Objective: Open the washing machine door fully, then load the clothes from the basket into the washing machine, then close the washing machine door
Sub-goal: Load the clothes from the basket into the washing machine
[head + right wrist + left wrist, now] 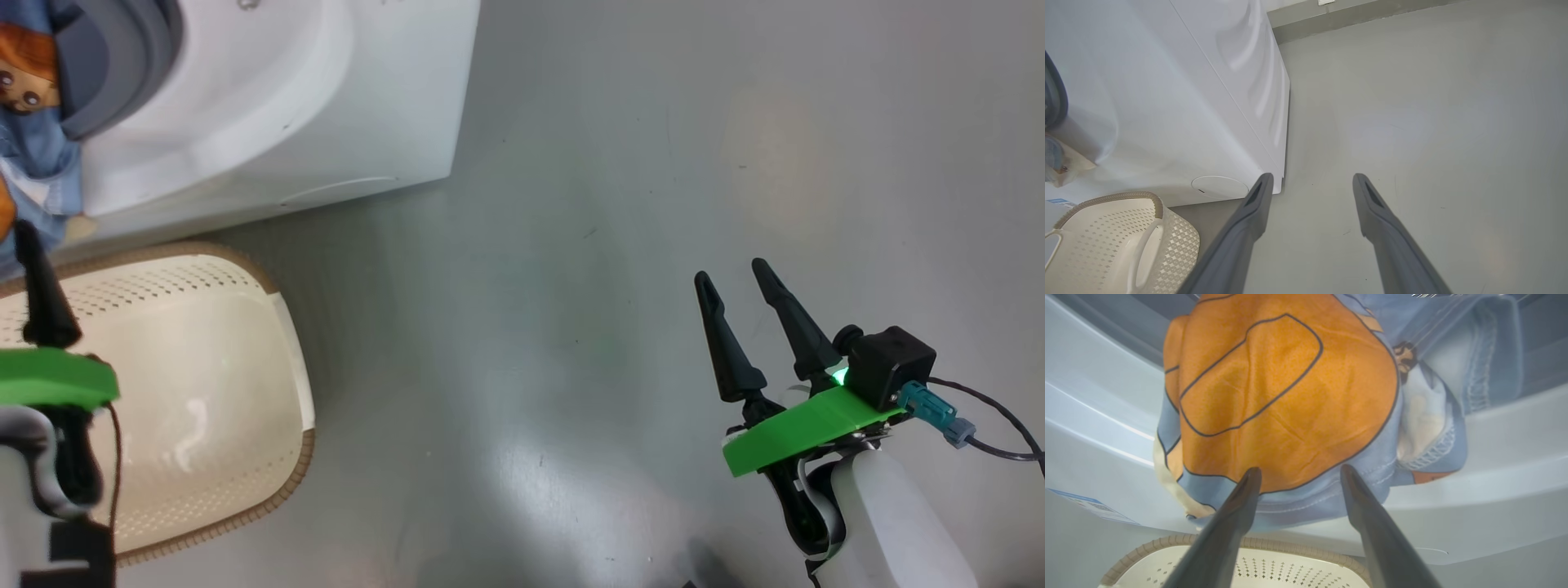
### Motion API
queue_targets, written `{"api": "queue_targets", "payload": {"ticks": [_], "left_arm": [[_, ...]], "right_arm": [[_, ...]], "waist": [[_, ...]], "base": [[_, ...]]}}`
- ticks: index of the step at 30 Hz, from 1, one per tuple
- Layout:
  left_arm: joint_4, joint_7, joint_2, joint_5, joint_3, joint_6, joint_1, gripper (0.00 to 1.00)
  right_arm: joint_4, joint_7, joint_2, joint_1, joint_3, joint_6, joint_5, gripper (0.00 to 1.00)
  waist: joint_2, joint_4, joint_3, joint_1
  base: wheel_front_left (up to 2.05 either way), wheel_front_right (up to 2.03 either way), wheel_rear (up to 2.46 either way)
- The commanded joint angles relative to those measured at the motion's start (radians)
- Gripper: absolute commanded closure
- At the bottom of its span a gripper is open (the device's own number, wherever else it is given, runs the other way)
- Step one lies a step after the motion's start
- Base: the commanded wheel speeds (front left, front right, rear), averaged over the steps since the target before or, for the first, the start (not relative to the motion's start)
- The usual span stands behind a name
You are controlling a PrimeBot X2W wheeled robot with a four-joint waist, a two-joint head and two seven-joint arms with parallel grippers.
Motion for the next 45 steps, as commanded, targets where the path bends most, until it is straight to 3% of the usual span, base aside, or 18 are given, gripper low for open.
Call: {"api": "queue_targets", "payload": {"ticks": [1, 14, 17, 20, 21, 22, 29, 35, 45], "left_arm": [[-0.006, 0.007, 0.047, -0.014, 0.029, -0.005, -0.018, 0.0], [0.092, 0.041, 0.103, -0.092, 0.045, -0.05, -0.125, 0.0], [0.1, 0.031, 0.118, -0.096, 0.04, -0.058, -0.141, 0.47], [0.108, 0.02, 0.126, -0.102, 0.031, -0.068, -0.149, 0.67], [0.109, 0.015, 0.126, -0.106, 0.027, -0.072, -0.151, 0.8], [0.11, 0.011, 0.126, -0.108, 0.023, -0.074, -0.151, 1.0], [0.107, -0.016, 0.109, -0.087, -0.002, -0.071, -0.108, 1.0], [0.073, -0.029, 0.102, -0.039, -0.015, -0.026, -0.04, 1.0], [-0.123, 0.034, 0.126, -0.012, -0.026, 0.014, -0.005, 1.0]], "right_arm": [[-0.021, -0.005, 0.005, 0.01, 0.027, 0.003, 0.012, 0.0], [-0.025, -0.005, 0.005, -0.001, 0.029, 0.003, 0.018, 0.0], [-0.024, -0.005, 0.005, -0.004, 0.031, 0.003, 0.018, 0.0], [-0.021, -0.005, 0.005, -0.005, 0.03, 0.003, 0.02, 0.0], [-0.019, -0.005, 0.005, -0.006, 0.029, 0.003, 0.021, 0.0], [-0.018, -0.005, 0.005, -0.006, 0.028, 0.003, 0.022, 0.0], [-0.008, -0.005, 0.005, 0.003, 0.027, 0.003, 0.029, 0.0], [-0.001, -0.005, 0.005, 0.013, 0.027, 0.003, 0.026, 0.0], [-0.001, -0.005, 0.005, 0.021, 0.037, 0.003, 0.033, 0.0]], "waist": [[0.0, -0.004, 0.011, -0.0001], [0.0, -0.018, 0.054, -0.0001], [0.0, -0.021, 0.057, -0.0001], [0.0, -0.024, 0.056, -0.0001], [0.0, -0.024, 0.055, -0.0001], [0.0, -0.024, 0.053, -0.0001], [0.0, -0.011, 0.018, -0.0001], [0.0, 0.0, -0.016, -0.0001], [0.0, 0.0, -0.035, -0.0001]], "base": [[0.0, 0.0, 0.0], [0.0, 0.0, 0.0], [0.0, 0.0, 0.0], [0.0, 0.0, 0.0], [0.0, 0.0, 0.0], [0.0, 0.0, 0.0], [0.0, 0.0, 0.0], [0.0, 0.0, 0.0], [0.0, 0.0, 0.0]]}}
